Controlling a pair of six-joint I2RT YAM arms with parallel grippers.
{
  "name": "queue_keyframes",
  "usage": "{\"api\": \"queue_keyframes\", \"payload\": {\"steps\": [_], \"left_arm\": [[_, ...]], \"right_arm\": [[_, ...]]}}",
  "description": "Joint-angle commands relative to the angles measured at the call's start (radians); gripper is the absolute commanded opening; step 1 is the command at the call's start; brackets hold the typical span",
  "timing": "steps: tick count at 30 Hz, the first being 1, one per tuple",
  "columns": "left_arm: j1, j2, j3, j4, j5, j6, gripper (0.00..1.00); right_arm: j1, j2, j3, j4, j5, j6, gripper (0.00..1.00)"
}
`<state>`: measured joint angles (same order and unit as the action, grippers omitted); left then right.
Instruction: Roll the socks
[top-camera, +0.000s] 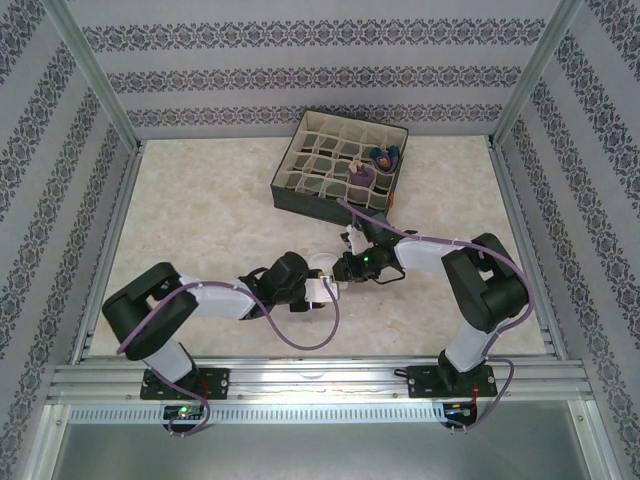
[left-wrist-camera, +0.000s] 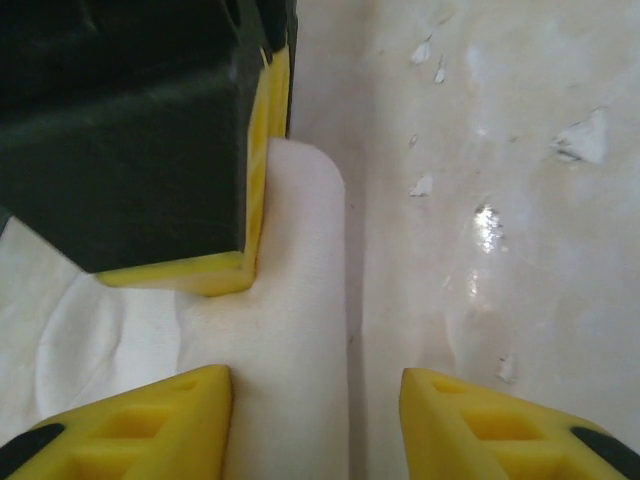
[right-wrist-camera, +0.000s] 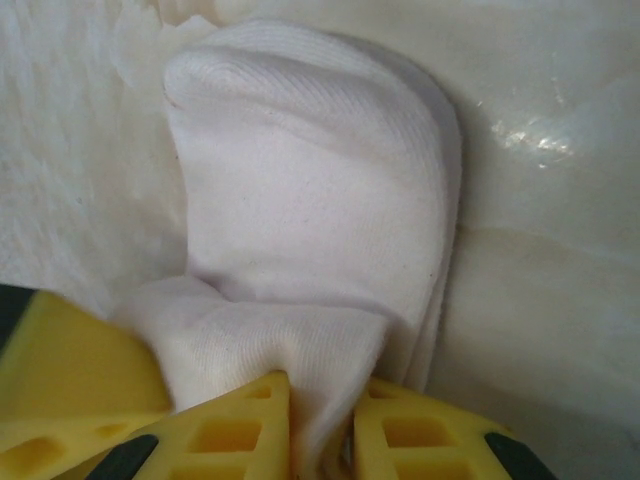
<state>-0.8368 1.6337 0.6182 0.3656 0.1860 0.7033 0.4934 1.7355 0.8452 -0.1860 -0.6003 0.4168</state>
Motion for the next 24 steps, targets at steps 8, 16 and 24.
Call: {"api": "queue_keyframes", "payload": {"steps": [8,16,24], "left_arm": [[0.021,0.07,0.075,-0.098,-0.007,-0.091,0.01],[0.184,0.101,0.212,-0.413,0.449,-0.285,0.0],[0.263,0.264,0.402,-0.66,0.662,-0.451,0.0]], "right_arm": [[0.022,0.0,-0.088,-0.119,0.138,-0.034,0.25],[0.014,-0.267,-0.144,-0.129,0.185,-0.049,0.5],[-0.01,-0.408,-0.137,-0.083,0.179,-0.099,0.54]]}}
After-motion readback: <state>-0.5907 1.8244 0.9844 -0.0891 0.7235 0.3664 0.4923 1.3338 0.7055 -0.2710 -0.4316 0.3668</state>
